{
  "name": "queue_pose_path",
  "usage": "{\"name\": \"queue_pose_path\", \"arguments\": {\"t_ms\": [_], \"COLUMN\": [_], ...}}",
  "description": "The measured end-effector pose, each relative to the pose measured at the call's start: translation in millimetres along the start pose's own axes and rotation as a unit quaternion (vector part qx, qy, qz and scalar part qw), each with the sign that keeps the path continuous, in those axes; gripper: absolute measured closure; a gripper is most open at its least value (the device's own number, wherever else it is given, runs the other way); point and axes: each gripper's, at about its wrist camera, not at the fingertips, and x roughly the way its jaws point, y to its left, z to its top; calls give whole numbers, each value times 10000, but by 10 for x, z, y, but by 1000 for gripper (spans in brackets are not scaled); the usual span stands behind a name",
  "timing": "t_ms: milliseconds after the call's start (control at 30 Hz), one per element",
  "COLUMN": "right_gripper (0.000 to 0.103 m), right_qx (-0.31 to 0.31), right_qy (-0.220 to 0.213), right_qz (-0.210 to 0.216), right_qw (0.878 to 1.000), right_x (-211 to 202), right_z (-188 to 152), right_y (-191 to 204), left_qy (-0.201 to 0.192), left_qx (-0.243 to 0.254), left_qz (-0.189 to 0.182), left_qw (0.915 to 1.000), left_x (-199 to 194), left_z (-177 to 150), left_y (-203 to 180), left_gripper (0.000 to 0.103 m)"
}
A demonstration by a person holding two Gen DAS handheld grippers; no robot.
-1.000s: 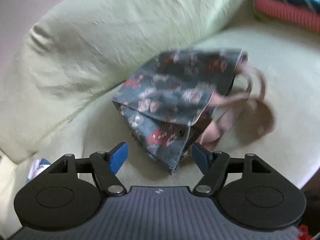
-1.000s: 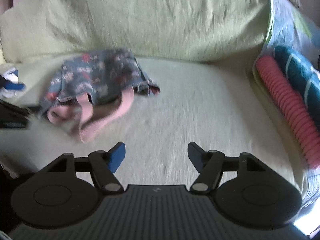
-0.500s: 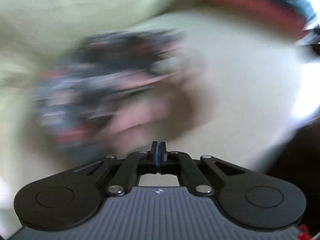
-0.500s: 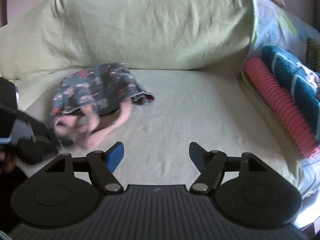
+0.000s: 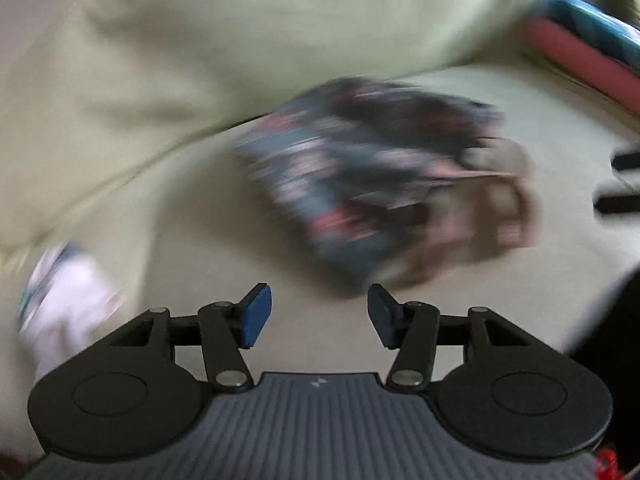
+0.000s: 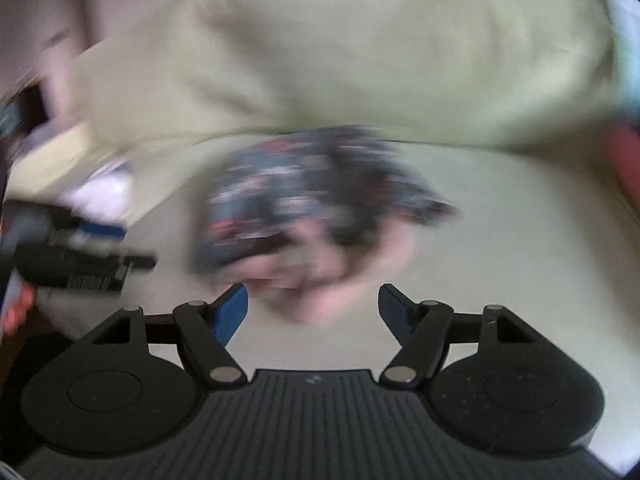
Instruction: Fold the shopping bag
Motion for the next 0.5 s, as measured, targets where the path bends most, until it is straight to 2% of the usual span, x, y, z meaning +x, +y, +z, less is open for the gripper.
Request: {"name": "queue_pose_path", "arguments": {"t_ms": [100, 167, 267, 300, 367, 433, 500], "right_gripper": [34, 37, 43, 47, 77, 89, 92], "right_qx": [-1336, -2233, -3070, -3278, -3658, -3766, -3775], "right_qy": [-65, -112, -105, -40, 52, 16, 68], "right_qz": [176, 92, -300, -453, -745, -801, -944], "right_qw": [9909, 9746, 9512, 9436, 9277, 9229, 9211], "right_x": [389, 660, 1096, 1254, 1542, 1614, 1533], "right_z": [14, -24, -87, -104, -147, -143, -128], "right_y": [616, 970, 1325, 1395, 1459, 1403, 1302], "left_qy": [48, 53, 88, 91, 89, 71, 22], "left_qx": [-270, -324, -429, -458, -485, -460, -391], "left_qz": [235, 306, 315, 290, 217, 147, 107], "left_qw": [9993, 9990, 9985, 9985, 9985, 9988, 9992], "left_x": [-31, -68, -29, -32, -24, 30, 44], "left_z": [-136, -216, -255, -263, -268, -247, -247], "left_y": [281, 419, 526, 542, 547, 509, 468], "left_gripper": [45, 45, 45, 45, 45, 45, 45]}}
